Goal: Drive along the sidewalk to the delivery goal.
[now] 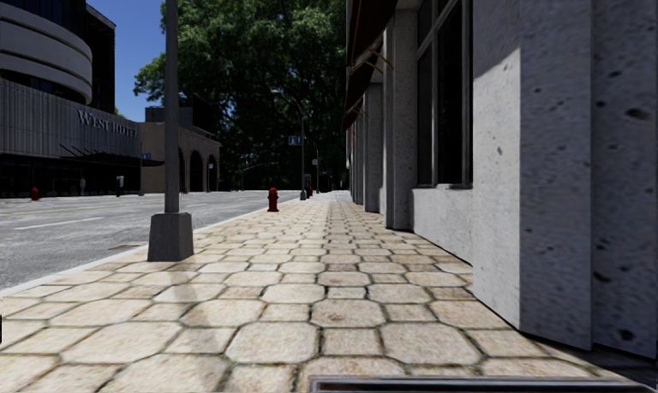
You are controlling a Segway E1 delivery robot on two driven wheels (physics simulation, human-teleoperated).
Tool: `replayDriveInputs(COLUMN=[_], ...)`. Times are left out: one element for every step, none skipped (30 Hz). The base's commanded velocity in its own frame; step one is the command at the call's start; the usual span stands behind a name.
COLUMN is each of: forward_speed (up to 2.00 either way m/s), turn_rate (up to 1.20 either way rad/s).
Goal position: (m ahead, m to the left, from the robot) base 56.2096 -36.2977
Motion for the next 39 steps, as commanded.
replayDriveInputs(forward_speed=[2.00,2.00,2.00,2.00,2.00,2.00,2.00,2.00,2.00,2.00,2.00,2.00,2.00,2.00,2.00,2.00,2.00,2.00,2.00,2.00,2.00,2.00,2.00,2.00,2.00,2.00,2.00,2.00,2.00,2.00,2.00,2.00,2.00,2.00,2.00,2.00,2.00,2.00,2.00], turn_rate=[0.00,0.00,0.00,0.00,0.00,0.00,0.00,0.00,0.00,0.00,0.00,0.00,0.00,0.00,0.00,0.00,0.00,0.00,0.00,0.00,0.00,0.00,0.00,0.00,0.00,0.00,0.00,0.00,0.00,0.00,0.00,0.00,0.00,0.00,0.00,0.00,0.00,0.00,0.00])
